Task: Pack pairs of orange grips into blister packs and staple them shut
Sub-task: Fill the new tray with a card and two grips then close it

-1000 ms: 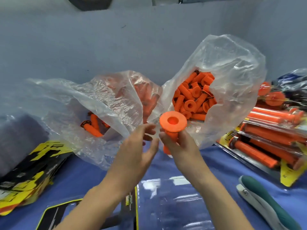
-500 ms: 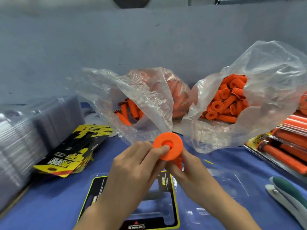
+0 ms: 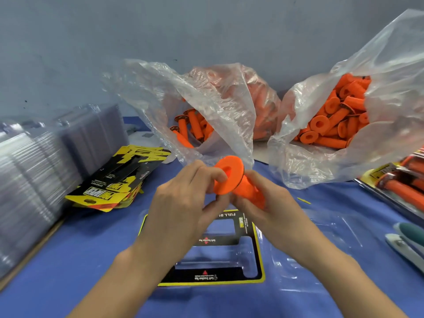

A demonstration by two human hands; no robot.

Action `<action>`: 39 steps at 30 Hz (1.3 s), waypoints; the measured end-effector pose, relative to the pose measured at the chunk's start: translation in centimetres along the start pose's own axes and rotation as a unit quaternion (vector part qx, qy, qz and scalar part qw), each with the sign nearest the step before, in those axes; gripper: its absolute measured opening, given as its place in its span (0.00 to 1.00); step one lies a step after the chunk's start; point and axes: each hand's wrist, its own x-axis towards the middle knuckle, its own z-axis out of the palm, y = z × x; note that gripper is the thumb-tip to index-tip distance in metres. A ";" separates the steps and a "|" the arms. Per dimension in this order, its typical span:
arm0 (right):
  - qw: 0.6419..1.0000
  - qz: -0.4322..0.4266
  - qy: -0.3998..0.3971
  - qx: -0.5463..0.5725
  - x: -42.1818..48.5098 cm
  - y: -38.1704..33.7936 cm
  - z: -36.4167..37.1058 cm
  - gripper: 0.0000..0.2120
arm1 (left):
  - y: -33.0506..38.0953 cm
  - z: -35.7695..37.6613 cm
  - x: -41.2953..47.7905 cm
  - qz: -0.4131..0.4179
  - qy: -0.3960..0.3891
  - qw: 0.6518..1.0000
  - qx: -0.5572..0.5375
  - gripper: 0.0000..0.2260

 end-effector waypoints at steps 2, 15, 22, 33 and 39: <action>1.000 0.000 0.014 -0.025 0.0 -0.2 -0.1 0.14 | -0.3 -0.4 -0.2 -0.056 0.002 0.997 -0.053 0.07; 0.999 0.010 -0.028 -0.032 -0.9 -0.2 -0.8 0.18 | -3.4 -3.0 0.2 -0.353 0.070 0.841 -0.404 0.04; 0.982 0.055 -0.061 -0.169 -1.9 1.5 -2.3 0.13 | -3.4 -3.7 -0.3 -0.332 -0.079 0.846 -0.409 0.21; 0.948 0.064 -0.168 -0.262 -3.6 2.8 -2.8 0.16 | 0.5 0.2 -4.1 -0.067 -0.386 0.910 -0.137 0.21; 0.938 0.059 -0.184 -0.286 -3.7 3.0 -2.6 0.18 | 1.0 1.5 -4.4 -0.054 -0.390 0.910 -0.132 0.21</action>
